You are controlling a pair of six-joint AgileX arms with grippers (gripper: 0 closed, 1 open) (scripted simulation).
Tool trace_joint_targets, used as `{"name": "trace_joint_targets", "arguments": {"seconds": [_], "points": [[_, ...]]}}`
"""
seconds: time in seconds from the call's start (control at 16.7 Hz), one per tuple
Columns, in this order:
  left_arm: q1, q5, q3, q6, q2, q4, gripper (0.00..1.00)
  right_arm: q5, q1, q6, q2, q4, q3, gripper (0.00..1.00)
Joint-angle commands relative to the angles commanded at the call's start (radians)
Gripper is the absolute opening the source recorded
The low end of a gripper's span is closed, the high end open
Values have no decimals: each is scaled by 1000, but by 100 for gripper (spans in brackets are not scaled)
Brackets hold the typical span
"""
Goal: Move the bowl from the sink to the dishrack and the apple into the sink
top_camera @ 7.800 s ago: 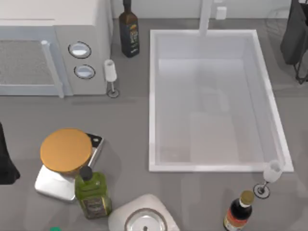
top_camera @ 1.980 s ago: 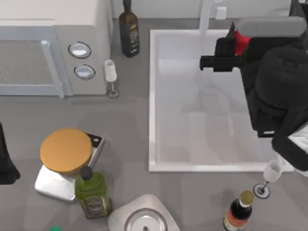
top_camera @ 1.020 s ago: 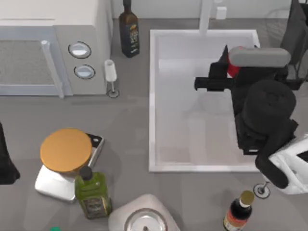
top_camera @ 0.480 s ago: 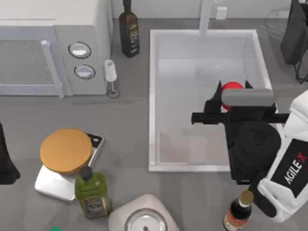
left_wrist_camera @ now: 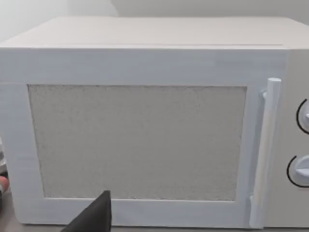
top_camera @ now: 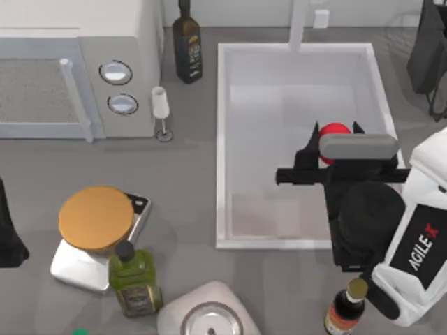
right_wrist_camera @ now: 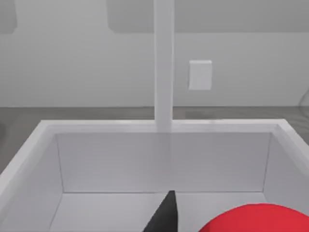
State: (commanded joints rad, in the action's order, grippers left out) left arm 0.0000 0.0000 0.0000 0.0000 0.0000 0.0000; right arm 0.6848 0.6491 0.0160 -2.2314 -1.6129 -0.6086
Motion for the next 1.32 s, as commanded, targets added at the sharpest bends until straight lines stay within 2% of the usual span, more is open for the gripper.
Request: {"name": "trace_joint_targets", "arguments": {"seconds": [0.66,1.32], "points": [[0,0,0,0,0,0,100,0,0,0,0,0,0,98],[0,0,0,0,0,0,100,-3,-4,0,9,6,0,100]]}}
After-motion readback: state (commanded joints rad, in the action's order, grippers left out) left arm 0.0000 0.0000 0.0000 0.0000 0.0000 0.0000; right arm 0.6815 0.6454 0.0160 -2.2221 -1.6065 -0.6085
